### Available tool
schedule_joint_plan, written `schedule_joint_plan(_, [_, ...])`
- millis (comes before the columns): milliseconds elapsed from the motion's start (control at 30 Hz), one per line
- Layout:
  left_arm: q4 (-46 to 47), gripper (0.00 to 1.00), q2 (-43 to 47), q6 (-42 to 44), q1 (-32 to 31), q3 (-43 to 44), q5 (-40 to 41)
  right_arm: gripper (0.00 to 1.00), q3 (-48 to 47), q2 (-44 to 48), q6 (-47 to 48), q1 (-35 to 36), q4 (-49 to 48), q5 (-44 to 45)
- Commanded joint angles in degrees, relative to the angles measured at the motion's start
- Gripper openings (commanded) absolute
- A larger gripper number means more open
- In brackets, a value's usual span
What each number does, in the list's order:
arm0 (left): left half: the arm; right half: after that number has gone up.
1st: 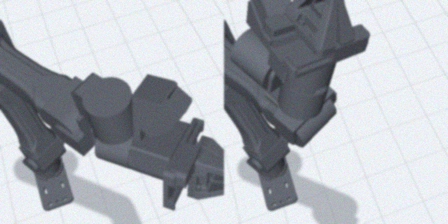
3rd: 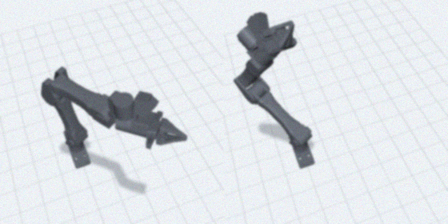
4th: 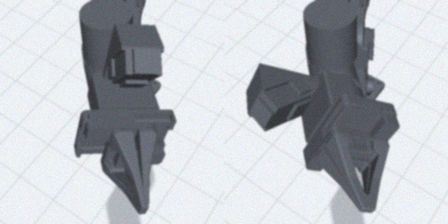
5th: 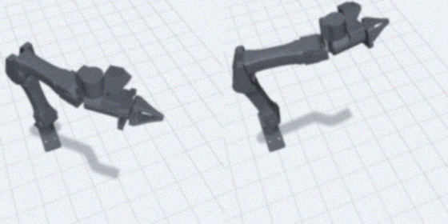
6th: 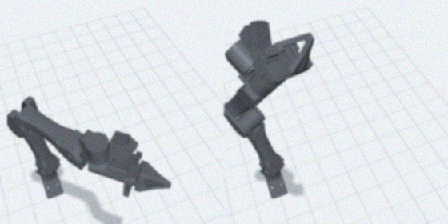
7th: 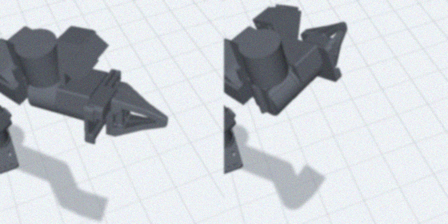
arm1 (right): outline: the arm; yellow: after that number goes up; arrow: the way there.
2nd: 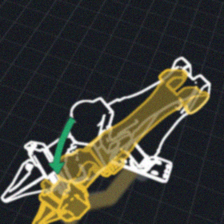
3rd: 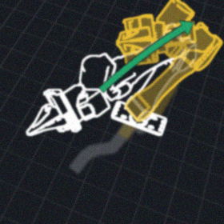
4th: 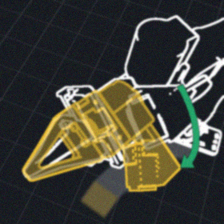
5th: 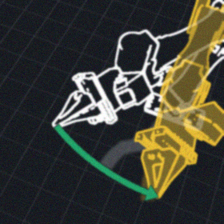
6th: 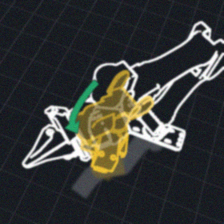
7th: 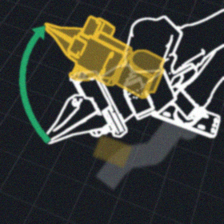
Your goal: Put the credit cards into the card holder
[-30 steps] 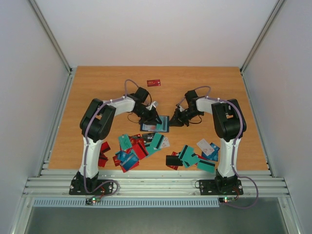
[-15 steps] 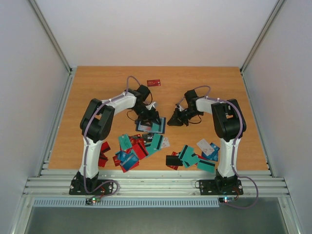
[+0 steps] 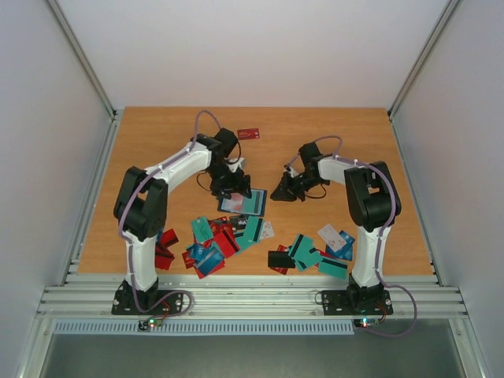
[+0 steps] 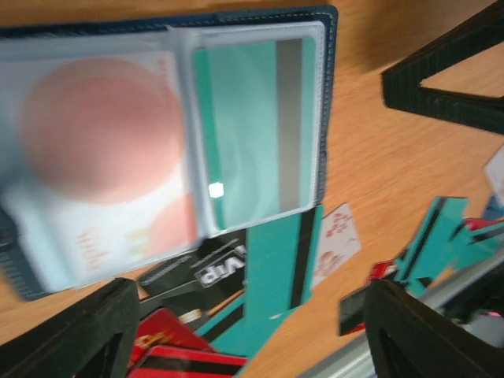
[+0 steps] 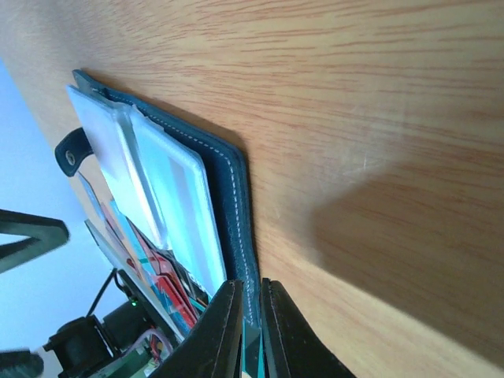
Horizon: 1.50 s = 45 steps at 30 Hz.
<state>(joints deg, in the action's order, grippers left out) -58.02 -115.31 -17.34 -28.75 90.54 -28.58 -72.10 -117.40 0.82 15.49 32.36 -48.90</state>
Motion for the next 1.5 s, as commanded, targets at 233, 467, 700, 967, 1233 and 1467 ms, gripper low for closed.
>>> schedule_joint_plan(233, [-5.72,0.63,2.64,2.13,-2.06,2.01,30.05,0.1,3.82,4.88,-2.61,0.37,-2.08,0.82])
schedule_joint_plan(467, [-3.91,0.61,-1.28,2.04,-2.45,2.89,35.78,0.1,5.25,6.11,-3.1,0.38,-2.73,1.09])
schedule_joint_plan(700, [-2.76,0.54,-4.95,1.68,-2.48,4.65,35.78,0.1,5.73,6.47,-3.28,0.34,-2.91,1.14])
schedule_joint_plan(967, [-0.82,0.4,-6.66,2.6,-2.46,4.23,35.86,0.11,6.06,5.84,-3.79,0.4,-3.59,0.49])
schedule_joint_plan(1233, [2.05,0.11,-5.98,3.65,-2.49,2.82,31.91,0.16,6.92,4.25,-5.1,0.42,-5.96,-2.1])
schedule_joint_plan(1467, [3.79,0.04,-4.97,1.41,-2.47,0.54,27.24,0.28,7.76,2.35,-6.93,0.42,-9.37,-5.61])
